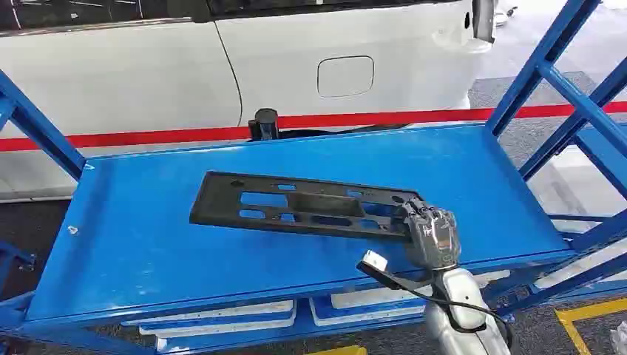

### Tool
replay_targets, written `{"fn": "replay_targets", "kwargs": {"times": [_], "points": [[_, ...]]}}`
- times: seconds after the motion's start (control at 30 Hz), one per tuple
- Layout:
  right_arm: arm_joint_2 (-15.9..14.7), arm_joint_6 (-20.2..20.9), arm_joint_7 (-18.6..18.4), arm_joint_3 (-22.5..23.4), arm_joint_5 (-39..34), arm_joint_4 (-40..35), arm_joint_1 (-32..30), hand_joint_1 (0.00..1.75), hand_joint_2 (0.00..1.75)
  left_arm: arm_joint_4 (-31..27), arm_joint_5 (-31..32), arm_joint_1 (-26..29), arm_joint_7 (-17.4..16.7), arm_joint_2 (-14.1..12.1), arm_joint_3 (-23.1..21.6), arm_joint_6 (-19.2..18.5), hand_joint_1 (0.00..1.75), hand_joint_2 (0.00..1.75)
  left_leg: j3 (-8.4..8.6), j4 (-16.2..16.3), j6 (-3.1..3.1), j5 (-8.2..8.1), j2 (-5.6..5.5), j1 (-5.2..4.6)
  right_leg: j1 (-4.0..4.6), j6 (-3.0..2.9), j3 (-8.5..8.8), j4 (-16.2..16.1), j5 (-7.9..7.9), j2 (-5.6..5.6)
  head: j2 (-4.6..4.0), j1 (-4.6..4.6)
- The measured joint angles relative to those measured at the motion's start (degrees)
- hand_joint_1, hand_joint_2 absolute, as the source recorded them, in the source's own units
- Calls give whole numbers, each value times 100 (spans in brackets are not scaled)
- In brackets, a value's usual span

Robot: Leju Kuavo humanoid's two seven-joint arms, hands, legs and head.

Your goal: Take the parts from the cabinet and place them on the table.

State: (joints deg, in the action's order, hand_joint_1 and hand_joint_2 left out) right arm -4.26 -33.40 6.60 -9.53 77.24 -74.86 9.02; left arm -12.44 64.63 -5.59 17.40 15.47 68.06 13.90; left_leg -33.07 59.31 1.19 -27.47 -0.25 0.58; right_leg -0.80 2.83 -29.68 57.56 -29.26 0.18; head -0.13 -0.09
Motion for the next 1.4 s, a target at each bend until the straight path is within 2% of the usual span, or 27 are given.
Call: {"fn": "replay_targets", "kwargs": {"times": [0.17,0.4,0.5,0.67,0.87,0.93,1.03,1.17,1.3,1.4], "points": [[96,-339,361,20,-879,-282,-206,175,175,0,-35,0,-33,11,0,98,0,175,-10,0,0,2,0,0,0,1,9,1,2,0,0,0],[157,-367,467,22,-1050,-507,-317,175,175,0,-41,0,-41,15,0,109,0,175,-15,0,0,1,1,0,0,1,2,1,2,0,0,0],[177,-415,971,20,-2040,-720,-459,175,175,0,-33,1,-90,18,0,184,0,175,-20,0,0,2,-4,0,-1,1,0,1,2,-3,0,0],[208,-402,1810,13,-3685,-1480,-792,175,175,0,11,0,-90,24,-4,216,0,175,-25,-1,0,1,-2,-1,-1,1,-4,1,1,-2,0,0],[229,-369,1925,13,-3901,-1958,-957,175,175,0,11,-2,-90,24,-4,216,0,175,-25,-1,0,1,0,0,0,0,-8,0,1,-2,0,0],[229,-270,2026,13,-4114,-2022,-973,175,175,0,11,-2,-90,24,-4,216,0,175,-23,-1,0,1,0,0,0,1,-7,0,1,-2,0,0],[234,36,2324,15,-4910,-2184,-1042,175,175,0,9,-2,-92,24,-7,216,0,175,-23,-1,0,1,-3,-1,-1,1,-6,0,1,-2,0,0],[291,679,2662,98,-6140,-2442,-1095,175,175,0,-39,-9,-131,24,-4,254,0,175,-24,0,0,1,0,-1,-1,1,-5,1,1,-2,0,0],[450,1010,2708,241,-6544,-2619,-1091,175,175,0,-103,-14,-142,24,-2,315,0,175,-24,-1,0,1,2,-1,-1,1,-7,0,1,-2,0,-2],[584,1117,2531,409,-6806,-2704,-1068,175,175,0,-111,-14,-142,26,-2,341,0,175,-23,-1,0,1,-1,0,0,0,-9,1,1,-2,0,0]]}}
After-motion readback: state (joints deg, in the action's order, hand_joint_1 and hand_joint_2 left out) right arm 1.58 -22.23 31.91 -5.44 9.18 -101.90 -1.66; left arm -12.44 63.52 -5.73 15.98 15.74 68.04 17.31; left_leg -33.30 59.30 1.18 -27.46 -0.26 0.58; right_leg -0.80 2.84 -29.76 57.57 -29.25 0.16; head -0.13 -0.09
